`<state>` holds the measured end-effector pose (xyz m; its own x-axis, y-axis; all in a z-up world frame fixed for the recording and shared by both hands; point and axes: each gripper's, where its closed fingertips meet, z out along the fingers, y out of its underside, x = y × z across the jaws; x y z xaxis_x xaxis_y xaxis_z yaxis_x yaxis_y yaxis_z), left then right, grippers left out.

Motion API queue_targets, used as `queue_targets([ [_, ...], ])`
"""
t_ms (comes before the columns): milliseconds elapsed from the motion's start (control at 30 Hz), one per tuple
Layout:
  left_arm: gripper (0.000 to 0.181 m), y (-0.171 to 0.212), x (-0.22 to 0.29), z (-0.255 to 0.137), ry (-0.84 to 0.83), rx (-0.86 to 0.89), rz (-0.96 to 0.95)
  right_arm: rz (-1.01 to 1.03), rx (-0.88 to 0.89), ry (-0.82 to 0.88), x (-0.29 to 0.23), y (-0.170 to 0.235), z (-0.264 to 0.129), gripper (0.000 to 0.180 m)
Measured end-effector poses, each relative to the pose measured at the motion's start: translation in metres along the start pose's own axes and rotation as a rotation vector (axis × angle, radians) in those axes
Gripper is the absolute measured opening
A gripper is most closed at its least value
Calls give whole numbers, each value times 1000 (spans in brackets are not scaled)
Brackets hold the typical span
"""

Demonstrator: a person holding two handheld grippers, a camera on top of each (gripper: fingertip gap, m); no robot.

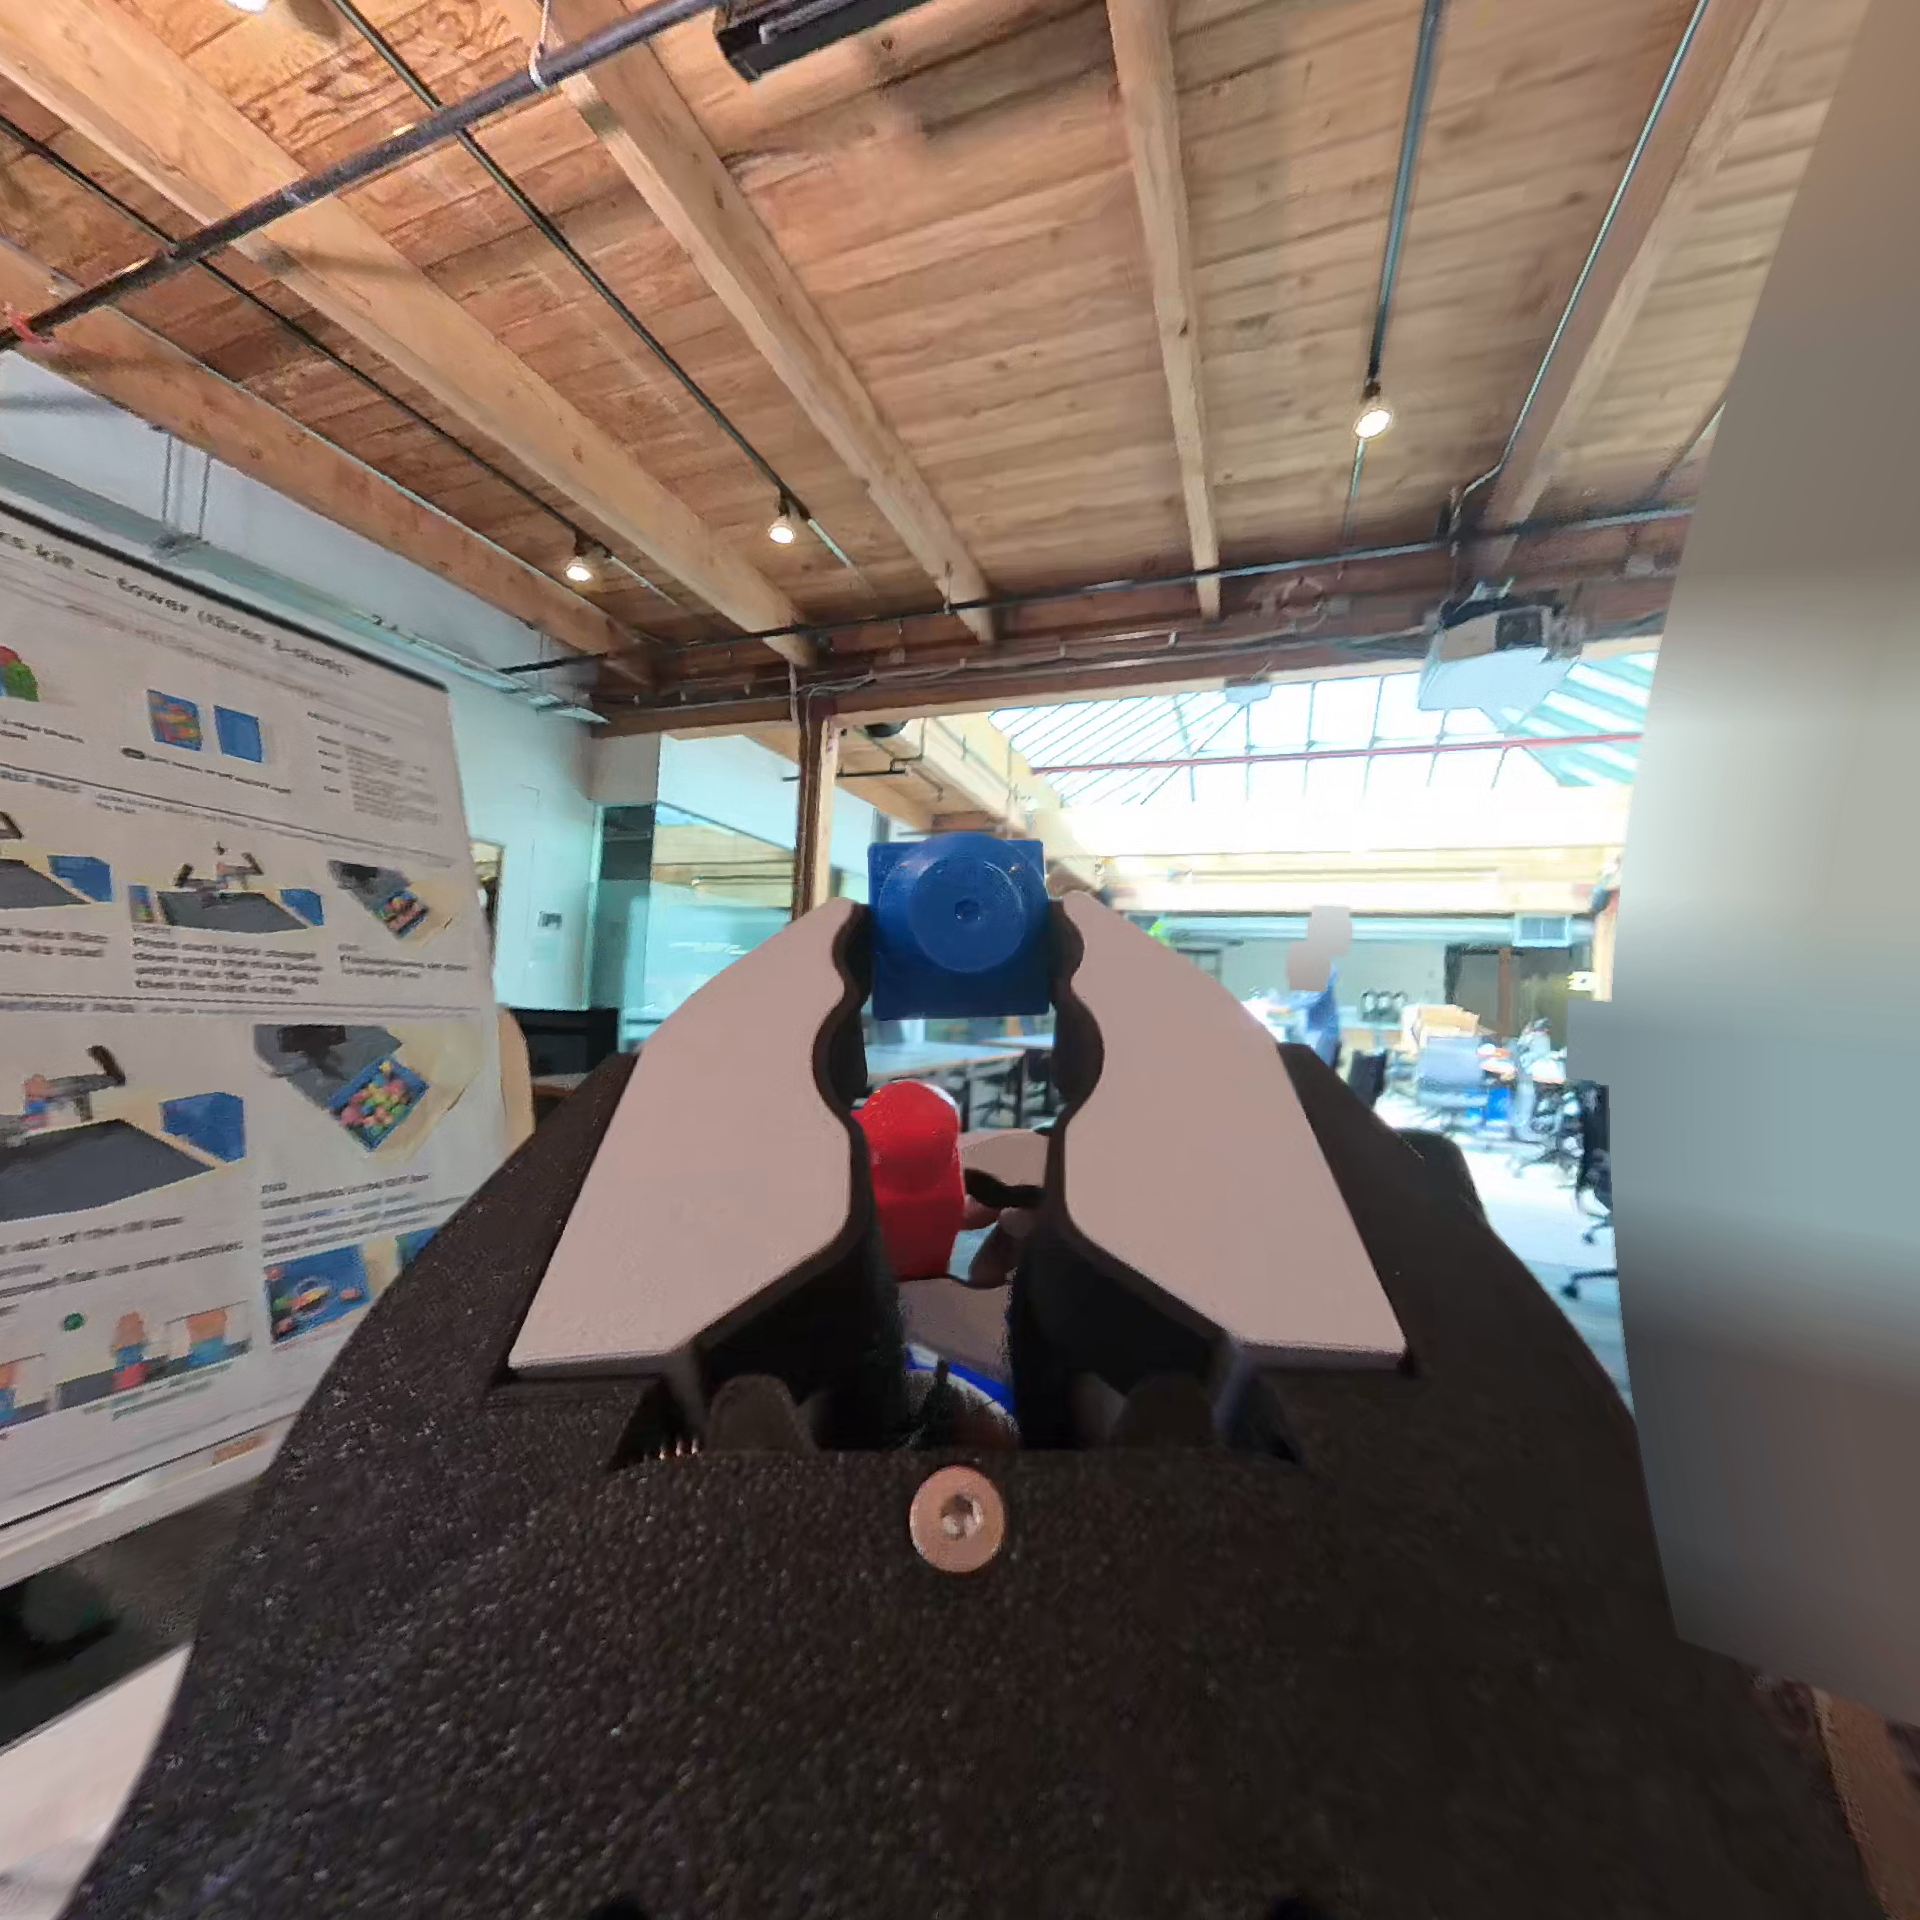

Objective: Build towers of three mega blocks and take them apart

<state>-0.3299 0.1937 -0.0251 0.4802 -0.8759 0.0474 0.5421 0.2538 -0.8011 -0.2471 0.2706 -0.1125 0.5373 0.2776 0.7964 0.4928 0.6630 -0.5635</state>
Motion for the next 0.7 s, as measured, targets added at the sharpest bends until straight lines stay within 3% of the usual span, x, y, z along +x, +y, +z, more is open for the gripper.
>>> queue_targets([
  [233,32,7,9,10,114,88,-145,-86,-15,85,7,-11,-1,36],
  [333,32,26,9,16,121,-27,-149,-122,7,122,12,-17,-5,36],
  [533,32,38,8,7,59,-251,43,-424,-44,159,16,-12,-13,36],
  [700,32,41,4,0,2,-334,95,-461,0,193,13,-22,-13,36],
])
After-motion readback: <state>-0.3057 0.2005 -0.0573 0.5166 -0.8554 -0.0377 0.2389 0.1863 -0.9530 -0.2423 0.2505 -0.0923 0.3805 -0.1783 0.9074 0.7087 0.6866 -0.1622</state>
